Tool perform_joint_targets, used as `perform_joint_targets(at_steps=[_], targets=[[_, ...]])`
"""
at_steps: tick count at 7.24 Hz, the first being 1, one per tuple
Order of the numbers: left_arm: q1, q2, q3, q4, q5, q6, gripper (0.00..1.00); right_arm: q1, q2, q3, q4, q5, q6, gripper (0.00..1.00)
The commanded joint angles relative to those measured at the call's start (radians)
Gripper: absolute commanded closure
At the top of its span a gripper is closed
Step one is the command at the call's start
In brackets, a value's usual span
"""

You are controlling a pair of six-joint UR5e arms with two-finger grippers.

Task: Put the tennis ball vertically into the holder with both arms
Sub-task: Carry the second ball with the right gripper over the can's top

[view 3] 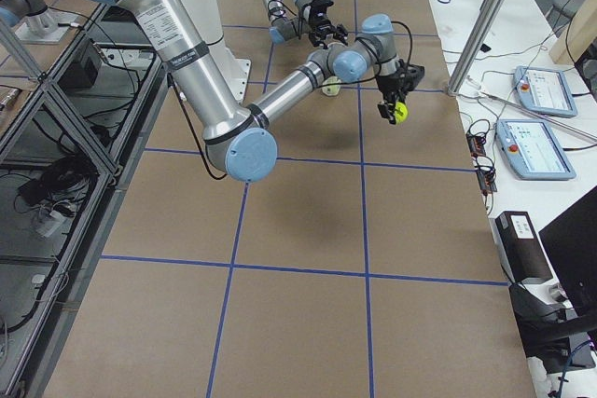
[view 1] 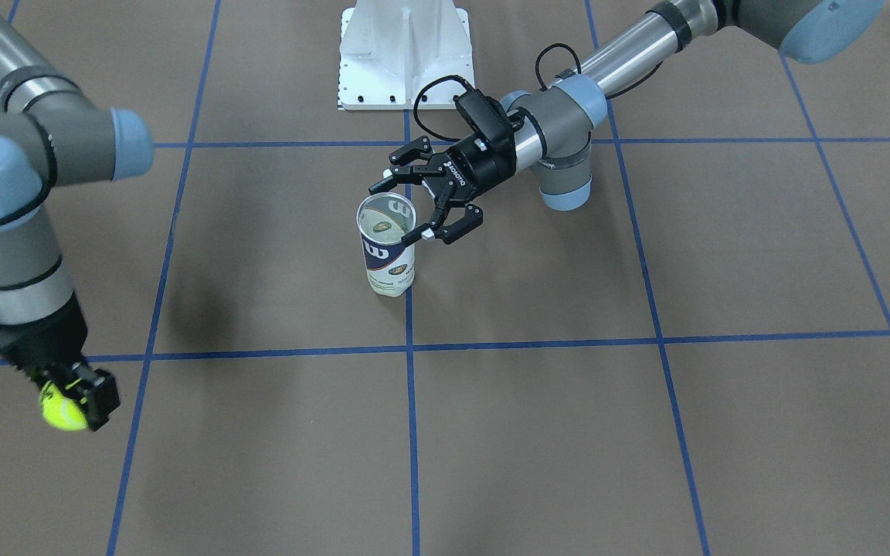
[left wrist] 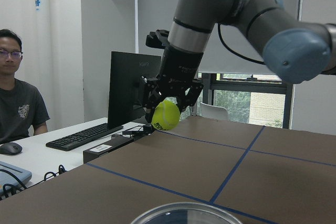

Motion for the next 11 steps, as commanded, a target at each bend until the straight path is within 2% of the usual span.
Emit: perform_joint_targets(at_steps=[1,3,6,8,11], targets=[[0.002,0.001,0.0,0.0,0.002,0.0,0.13,-0.179,0.065,0.259,-0.248,0.01,0.201,1.0],[0.002,0.001,0.0,0.0,0.002,-0.001,0.13,-0.267,0.152,0.257,-0.249,0.01,0.277,1.0],[0.002,0.001,0.0,0.0,0.0,0.0,0.13,-0.281,0.225,0.207,-0.241,0.029,0.275,1.0],[0.002,0.004,0.0,0.0,0.0,0.0,0.13,-0.281,0.292,0.124,-0.238,0.03,0.268,1.0],[0.003,0.003,0.0,0.0,0.0,0.0,0.13,-0.282,0.288,0.105,-0.195,0.03,0.26,1.0]])
